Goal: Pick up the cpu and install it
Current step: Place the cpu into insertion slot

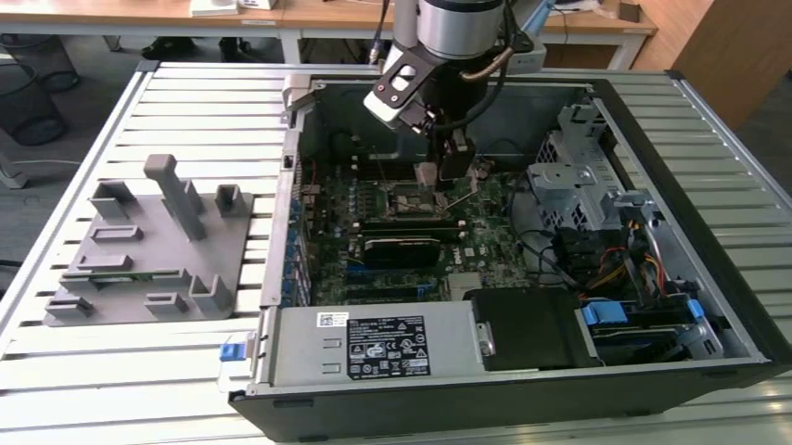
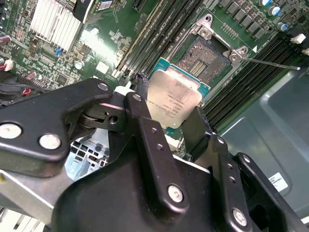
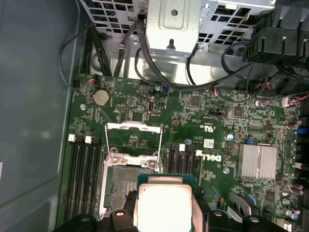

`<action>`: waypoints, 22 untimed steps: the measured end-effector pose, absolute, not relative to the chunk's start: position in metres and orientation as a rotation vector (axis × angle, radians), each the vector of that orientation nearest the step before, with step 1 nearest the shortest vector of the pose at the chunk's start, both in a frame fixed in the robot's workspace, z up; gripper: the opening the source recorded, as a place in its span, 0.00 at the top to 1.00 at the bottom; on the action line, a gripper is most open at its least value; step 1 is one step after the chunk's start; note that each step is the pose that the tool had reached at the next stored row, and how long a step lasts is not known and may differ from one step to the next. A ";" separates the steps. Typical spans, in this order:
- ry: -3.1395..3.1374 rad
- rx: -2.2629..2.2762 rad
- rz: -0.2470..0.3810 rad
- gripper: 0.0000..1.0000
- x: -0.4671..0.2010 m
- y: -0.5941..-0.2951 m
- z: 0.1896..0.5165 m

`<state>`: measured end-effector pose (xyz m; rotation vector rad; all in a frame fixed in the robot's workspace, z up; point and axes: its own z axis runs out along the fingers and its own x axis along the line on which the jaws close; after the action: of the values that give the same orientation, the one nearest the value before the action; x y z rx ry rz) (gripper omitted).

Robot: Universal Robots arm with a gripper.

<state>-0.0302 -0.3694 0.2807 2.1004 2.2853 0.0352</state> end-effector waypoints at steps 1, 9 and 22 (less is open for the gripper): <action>2.285 2.100 0.035 0.47 -0.030 -0.369 0.280; 2.282 2.104 0.035 0.47 -0.031 -0.367 0.276; 2.259 2.128 0.035 0.47 -0.033 -0.352 0.267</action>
<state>-0.0329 -0.3518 0.2669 2.1284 2.2587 0.0346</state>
